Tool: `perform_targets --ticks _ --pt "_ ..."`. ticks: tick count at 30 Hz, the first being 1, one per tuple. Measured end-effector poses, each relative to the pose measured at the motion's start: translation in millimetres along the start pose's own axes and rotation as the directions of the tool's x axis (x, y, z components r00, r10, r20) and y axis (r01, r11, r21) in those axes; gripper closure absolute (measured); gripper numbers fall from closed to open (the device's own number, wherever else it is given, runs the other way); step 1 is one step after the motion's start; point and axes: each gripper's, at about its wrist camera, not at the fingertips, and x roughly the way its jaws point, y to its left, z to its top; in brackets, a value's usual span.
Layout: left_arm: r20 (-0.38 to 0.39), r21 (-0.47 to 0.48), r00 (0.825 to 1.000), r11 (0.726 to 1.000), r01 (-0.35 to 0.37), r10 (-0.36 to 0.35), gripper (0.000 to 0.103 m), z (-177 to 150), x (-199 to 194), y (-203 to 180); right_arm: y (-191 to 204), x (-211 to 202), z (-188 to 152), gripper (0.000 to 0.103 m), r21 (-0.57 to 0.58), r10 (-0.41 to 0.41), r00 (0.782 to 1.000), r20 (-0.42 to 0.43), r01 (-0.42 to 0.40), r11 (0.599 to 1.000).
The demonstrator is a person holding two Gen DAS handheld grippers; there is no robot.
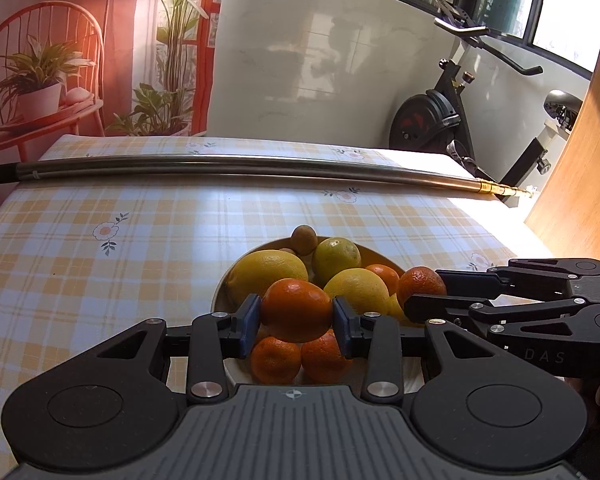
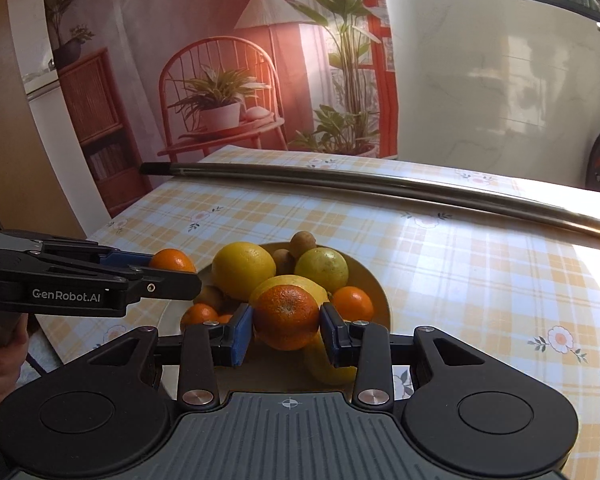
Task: Organize fruits
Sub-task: 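Carry both mandarins over the plate with the left and right tools, then lower the mandarins into the plate and open both tools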
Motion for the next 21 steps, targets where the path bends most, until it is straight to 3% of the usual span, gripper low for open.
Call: perform_targets --ticks 7,21 --pt "-0.060 -0.020 0.997 0.999 0.039 -0.041 0.062 -12 7 3 1 5 -17 0.069 0.013 0.016 0.996 -0.083 -0.015 1.000" --pt "-0.156 0.014 0.983 0.995 0.099 -0.095 0.062 -27 20 -4 -7 17 -26 0.069 0.035 0.031 0.993 -0.114 -0.027 0.999"
